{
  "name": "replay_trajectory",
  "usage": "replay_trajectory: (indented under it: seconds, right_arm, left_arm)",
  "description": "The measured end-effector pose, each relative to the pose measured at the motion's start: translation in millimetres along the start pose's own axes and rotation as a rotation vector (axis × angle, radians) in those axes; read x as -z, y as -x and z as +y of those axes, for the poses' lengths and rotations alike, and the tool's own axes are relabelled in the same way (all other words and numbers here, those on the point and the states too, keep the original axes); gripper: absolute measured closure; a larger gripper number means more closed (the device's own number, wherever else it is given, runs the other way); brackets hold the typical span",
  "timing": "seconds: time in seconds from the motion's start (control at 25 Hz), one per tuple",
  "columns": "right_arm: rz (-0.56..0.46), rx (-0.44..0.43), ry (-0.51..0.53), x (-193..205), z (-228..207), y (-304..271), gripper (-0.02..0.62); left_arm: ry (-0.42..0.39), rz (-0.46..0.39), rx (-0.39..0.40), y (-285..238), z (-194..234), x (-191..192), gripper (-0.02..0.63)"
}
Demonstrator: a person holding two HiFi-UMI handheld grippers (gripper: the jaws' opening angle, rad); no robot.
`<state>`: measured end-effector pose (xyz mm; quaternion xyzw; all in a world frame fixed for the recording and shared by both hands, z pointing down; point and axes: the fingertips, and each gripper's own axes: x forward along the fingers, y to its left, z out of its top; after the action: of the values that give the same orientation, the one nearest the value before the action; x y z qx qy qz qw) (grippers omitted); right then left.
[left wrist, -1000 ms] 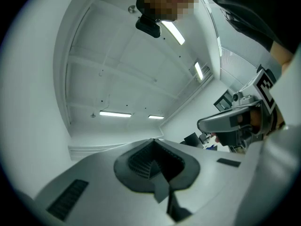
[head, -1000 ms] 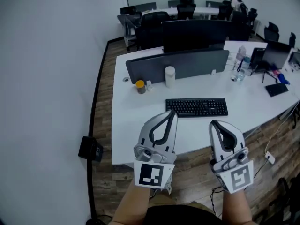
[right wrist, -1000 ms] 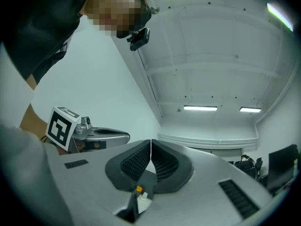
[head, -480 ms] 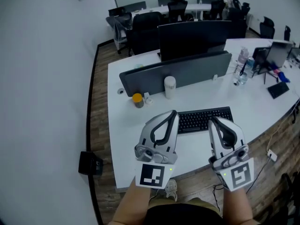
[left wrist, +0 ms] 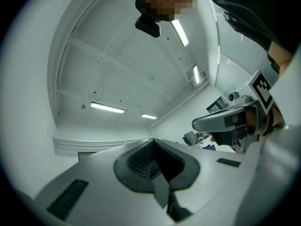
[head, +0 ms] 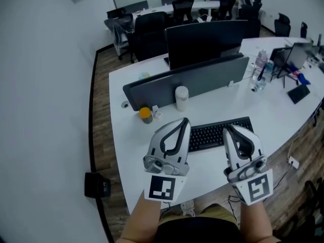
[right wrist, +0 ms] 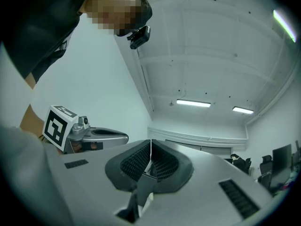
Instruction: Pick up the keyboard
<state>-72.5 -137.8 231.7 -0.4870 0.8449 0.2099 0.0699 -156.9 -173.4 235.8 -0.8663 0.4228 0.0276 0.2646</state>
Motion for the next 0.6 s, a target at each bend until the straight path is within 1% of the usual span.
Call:
replay_trajectory:
  seconds: [0.08,0.2,0.4,0.52,0.6]
  right_arm:
    - [0.018,-0.007,0.004,3.9,1.9,-1.3,0.563]
    - [0.005,-0.010,0.005,2.4,5.1,-2.3,0.563]
    - [0.021,0.027,0.010,2.0,2.5,-7.0,0.563]
    - [0.012,0.013,0.029,1.0,5.7,-9.0,0.563]
    - [0.024,0.010,0.027,3.5,6.7,-9.6,0.563]
  left_arm:
    - [0.011,0.005,0.007,-0.5,0.4,4.7,0.600]
    - [0.025,0.001,0.013,0.5,-0.1,7.7,0.600]
    - [0.031,0.005,0.018,0.3,5.0,10.2,0.600]
    - [0.040,0.004,0.013,-0.4,6.8,12.2,0.600]
    - [0.048,0.004,0.012,-0.6,6.3,13.4,0.600]
